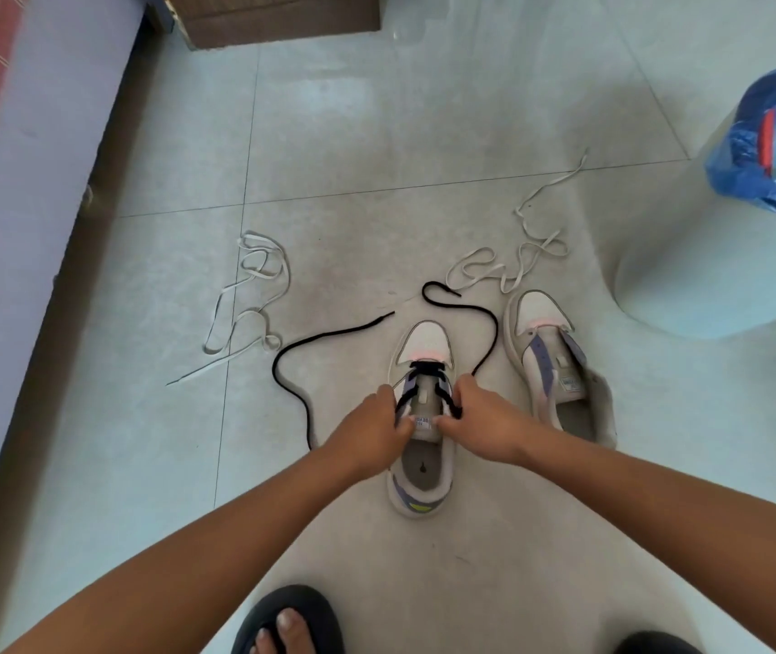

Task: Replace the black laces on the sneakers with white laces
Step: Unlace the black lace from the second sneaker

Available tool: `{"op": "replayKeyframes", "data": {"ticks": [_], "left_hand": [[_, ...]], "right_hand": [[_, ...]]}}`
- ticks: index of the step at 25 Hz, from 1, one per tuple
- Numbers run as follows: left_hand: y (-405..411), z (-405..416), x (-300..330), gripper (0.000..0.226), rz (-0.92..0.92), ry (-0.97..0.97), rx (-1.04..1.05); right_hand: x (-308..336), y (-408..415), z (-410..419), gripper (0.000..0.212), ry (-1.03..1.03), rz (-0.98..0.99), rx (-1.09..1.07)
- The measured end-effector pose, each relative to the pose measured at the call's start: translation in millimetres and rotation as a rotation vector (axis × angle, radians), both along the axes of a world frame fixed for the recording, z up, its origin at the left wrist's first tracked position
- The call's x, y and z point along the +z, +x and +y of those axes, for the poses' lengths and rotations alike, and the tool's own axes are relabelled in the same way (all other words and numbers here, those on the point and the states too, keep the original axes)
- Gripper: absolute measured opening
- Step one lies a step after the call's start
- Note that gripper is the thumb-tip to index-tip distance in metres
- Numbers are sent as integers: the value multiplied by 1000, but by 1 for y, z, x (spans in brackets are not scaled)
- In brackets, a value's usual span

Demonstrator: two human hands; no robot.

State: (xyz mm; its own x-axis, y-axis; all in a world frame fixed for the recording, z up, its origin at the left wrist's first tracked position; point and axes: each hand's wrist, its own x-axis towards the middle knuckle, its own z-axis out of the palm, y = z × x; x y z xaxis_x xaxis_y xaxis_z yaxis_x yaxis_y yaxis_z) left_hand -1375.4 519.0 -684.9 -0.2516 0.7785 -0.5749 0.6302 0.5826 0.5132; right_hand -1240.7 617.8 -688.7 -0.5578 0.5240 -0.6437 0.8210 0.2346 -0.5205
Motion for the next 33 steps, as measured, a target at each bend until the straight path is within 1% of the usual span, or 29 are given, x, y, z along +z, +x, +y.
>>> {"op": "replayKeyframes", "data": {"ticks": [3, 5, 7, 8, 9, 10, 14, 15, 17, 19, 20, 21, 22, 23, 24, 25, 26, 27, 28, 29, 30, 31, 32, 33], "left_hand": [[0, -8, -2, 31, 8, 20, 24], [-13, -5, -3, 35, 45, 70, 126], [-22, 3, -5, 30, -28, 115, 226], [-20, 7, -6, 27, -50, 130, 227], [-17, 13, -8, 24, -32, 133, 196], [-12, 20, -11, 22, 15, 122, 150], [-1, 46, -16, 18, 302, 23, -56], [-1, 52, -15, 17, 360, -11, -133], [-3, 63, -11, 22, 421, -64, -318], [-10, 68, -5, 26, 501, -54, -560], [-16, 65, -5, 27, 612, 80, -715], [-23, 60, -5, 27, 769, 277, -882], [-29, 54, -4, 25, 913, 395, -1022], [-35, 48, -7, 23, 1003, 507, -1072], [-38, 46, -7, 21, 1020, 560, -1063], [-38, 44, -9, 20, 1013, 559, -1009], [-34, 43, -10, 20, 953, 493, -901], [-27, 44, -7, 18, 804, 375, -664], [-21, 45, -8, 15, 615, 201, -393], [-14, 47, -9, 19, 384, 29, -127], [-9, 47, -14, 27, 155, -62, 41], [-6, 47, -20, 33, 1, -89, 125], [-5, 46, -23, 35, -49, -87, 151], [-6, 45, -21, 34, -2, -84, 115]], "right_hand": [[-4, 4, -1, 26, 62, 13, 31], [-4, 7, 1, 25, 99, 21, 73], [-5, 8, 1, 25, 117, 25, 105], [-4, 8, 0, 25, 130, 22, 113], [-4, 7, 0, 26, 143, 17, 119], [-4, 6, -1, 26, 155, 10, 125], [-1, 5, -1, 24, 167, -20, 154], [-1, 4, -2, 23, 169, -29, 165], [0, 2, -2, 22, 157, -42, 158], [0, 2, 0, 20, 131, -53, 113], [0, 2, 1, 20, 117, -56, 95], [0, 3, 2, 19, 96, -54, 79], [0, 3, 3, 19, 58, -45, 54], [1, 2, 3, 19, 16, -30, 22], [2, 1, 3, 20, -7, -23, -1], [3, -1, 4, 20, 5, -22, -8], [4, -3, 6, 20, 55, -24, 6], [5, -6, 7, 19, 120, -27, 35], [6, -7, 8, 18, 183, -29, 68], [6, -7, 8, 16, 229, -29, 91], [6, -7, 8, 17, 257, -25, 104], [6, -5, 6, 20, 271, -16, 112], [4, -3, 5, 22, 272, -13, 109], [3, -1, 4, 23, 266, -25, 94]]}}
